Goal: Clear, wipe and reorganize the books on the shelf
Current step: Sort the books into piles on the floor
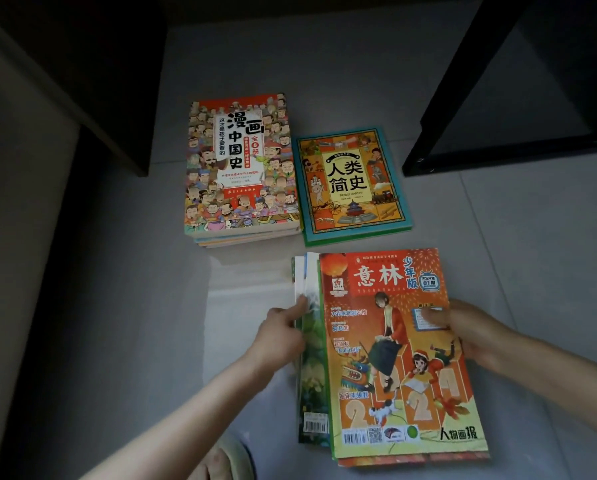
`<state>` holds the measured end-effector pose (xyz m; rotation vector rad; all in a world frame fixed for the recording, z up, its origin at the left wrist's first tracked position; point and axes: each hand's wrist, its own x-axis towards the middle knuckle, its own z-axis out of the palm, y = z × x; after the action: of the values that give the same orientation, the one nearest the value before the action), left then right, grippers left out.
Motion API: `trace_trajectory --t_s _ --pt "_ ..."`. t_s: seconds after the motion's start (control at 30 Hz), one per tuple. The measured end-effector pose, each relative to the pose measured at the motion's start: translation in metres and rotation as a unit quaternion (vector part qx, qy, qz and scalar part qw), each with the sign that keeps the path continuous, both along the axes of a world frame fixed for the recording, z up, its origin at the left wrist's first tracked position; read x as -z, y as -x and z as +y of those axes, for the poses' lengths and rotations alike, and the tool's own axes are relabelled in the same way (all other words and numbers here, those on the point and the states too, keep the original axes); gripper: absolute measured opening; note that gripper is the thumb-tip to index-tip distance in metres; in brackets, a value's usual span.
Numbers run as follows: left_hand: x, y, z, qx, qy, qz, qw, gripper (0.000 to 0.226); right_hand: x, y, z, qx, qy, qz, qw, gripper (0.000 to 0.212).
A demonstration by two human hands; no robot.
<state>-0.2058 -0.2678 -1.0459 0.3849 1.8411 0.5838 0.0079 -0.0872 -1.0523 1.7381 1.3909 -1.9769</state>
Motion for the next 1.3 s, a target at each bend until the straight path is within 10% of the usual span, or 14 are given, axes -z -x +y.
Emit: trace_trajectory --t_s 0.27,0.57,0.9,1.3 --pt "-0.003 -0.007 0.014 -0.164 -0.045 -0.056 0.984 0.053 0.003 -0.009 0.002 0.052 0.067 0.006 0.996 0.023" --pt "-0.010 -0.031 0.027 0.007 -0.154 -0.114 0.981 0.078 -0.001 -0.016 -0.005 0.033 0.065 0.068 0.995 0.018" --pt "-0.065 -0.081 0.058 0.173 -0.274 0.098 0.941 0.056 -0.005 -0.054 -0.001 0.110 0.094 0.196 0.970 0.091" --pt "-0.092 -0.067 0.073 0.157 -0.323 -0.079 0.930 0.060 -0.044 -0.068 0.029 0.166 0.038 0.334 0.927 0.094"
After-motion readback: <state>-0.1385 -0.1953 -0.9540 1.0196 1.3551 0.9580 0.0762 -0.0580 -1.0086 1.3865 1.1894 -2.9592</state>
